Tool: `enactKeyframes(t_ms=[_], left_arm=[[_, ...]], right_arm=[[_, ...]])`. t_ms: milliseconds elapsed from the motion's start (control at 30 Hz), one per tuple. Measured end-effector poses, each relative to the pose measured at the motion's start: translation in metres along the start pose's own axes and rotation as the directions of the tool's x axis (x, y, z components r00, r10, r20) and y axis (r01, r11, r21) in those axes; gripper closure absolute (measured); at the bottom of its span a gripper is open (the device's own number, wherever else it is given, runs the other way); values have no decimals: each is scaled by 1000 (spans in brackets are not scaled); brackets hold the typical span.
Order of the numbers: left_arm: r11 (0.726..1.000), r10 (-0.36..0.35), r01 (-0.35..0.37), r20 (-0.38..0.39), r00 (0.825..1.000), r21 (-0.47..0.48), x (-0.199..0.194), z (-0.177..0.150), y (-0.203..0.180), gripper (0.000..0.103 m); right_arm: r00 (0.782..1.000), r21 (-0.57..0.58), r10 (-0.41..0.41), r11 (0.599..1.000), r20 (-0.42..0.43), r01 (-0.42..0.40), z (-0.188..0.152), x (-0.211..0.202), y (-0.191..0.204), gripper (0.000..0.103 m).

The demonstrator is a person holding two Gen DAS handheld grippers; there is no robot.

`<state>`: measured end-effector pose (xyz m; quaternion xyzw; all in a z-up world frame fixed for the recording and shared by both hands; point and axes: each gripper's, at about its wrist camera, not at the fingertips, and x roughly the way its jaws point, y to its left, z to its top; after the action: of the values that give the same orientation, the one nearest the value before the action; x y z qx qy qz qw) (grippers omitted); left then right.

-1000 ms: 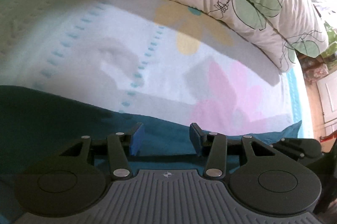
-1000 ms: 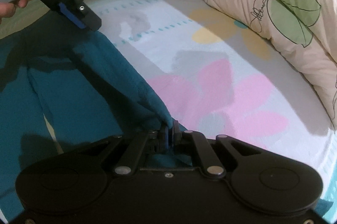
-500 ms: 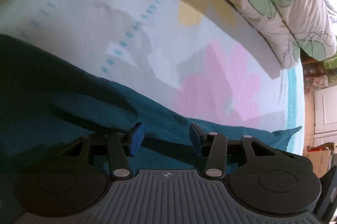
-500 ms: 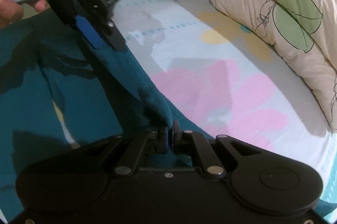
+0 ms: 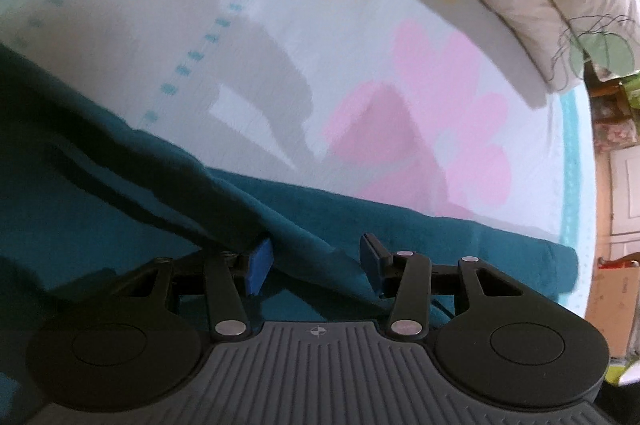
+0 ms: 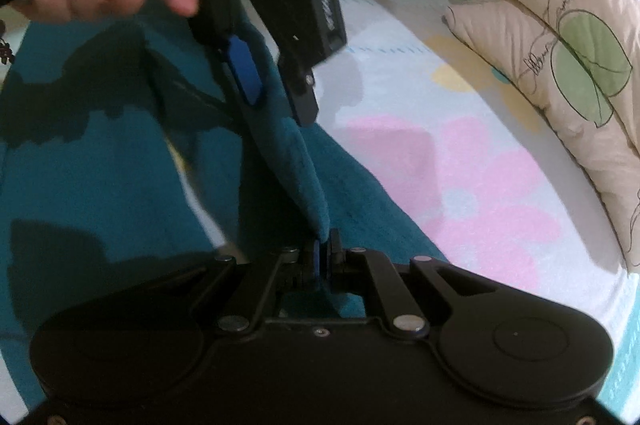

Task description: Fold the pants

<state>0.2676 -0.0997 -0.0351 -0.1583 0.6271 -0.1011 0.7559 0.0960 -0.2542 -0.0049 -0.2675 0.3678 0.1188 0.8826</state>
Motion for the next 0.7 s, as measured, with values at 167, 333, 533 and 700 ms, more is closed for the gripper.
enactKeyframes(t_ms=[167,333,533,700], left_arm=[[996,-17,19,35,999,-85,-3,-6,18,92],[999,-37,43,142,989,-34,-44,-37,14,96],[989,-41,10,206,978,150,-91,-116,9,96],[982,-10,-13,120,993,187,-70,-167,31,96]], right_arm=[[1000,4,-9,1000,14,9,-4,-4,9,95],[997,101,-26,995,73,19,-5,-27,8,94],[995,195,32,980,89,-49,-17,-60,36,93],[993,304,110,946,38,-116,-39,-62,61,87]])
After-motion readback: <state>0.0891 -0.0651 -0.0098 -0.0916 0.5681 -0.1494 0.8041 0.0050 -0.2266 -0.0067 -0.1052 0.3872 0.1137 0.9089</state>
